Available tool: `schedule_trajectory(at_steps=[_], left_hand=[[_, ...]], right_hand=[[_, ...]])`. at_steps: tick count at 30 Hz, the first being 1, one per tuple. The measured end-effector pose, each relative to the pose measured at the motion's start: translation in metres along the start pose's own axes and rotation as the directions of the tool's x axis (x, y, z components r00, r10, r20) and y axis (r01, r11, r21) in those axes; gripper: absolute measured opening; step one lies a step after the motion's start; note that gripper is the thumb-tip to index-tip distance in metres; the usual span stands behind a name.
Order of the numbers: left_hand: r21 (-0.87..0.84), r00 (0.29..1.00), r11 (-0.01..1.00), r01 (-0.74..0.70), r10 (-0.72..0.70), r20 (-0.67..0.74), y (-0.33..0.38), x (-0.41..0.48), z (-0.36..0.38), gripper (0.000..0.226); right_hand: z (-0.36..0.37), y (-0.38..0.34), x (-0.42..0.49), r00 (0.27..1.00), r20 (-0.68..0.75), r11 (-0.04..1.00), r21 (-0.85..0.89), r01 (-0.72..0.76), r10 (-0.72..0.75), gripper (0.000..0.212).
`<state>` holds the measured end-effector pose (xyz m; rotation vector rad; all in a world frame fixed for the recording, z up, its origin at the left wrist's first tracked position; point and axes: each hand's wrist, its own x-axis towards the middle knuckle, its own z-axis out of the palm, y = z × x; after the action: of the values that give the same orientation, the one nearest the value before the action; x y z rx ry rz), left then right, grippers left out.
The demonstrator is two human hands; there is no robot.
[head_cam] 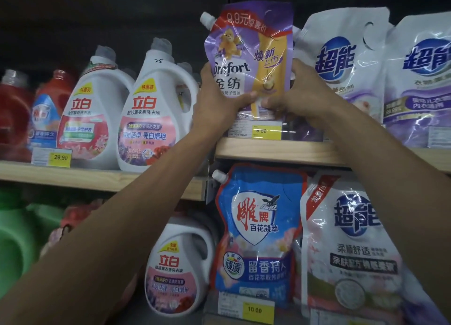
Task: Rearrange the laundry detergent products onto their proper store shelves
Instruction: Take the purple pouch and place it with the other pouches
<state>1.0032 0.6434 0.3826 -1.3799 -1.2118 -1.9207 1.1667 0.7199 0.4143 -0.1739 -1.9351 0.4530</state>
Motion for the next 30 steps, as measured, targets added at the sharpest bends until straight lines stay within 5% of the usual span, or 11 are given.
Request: schedule_trajectory(at_steps=[9,30], left_hand=[[0.090,0.986,0.992,0.086,-0.098,0.139,0.000,0.009,-0.002,0.089],[0.251,0.963,0.960,0.124,-0.178,0.204,0.002,0.019,-0.009,0.094]], right_hand=[[-0.001,0.003,0.003,0.987,0.041,0.986,-0.058,-0.154,0.156,0.049],[0.004,-0.007,0.006,0.944,0.034,0.941,-0.098,-0.325,0.329,0.027]])
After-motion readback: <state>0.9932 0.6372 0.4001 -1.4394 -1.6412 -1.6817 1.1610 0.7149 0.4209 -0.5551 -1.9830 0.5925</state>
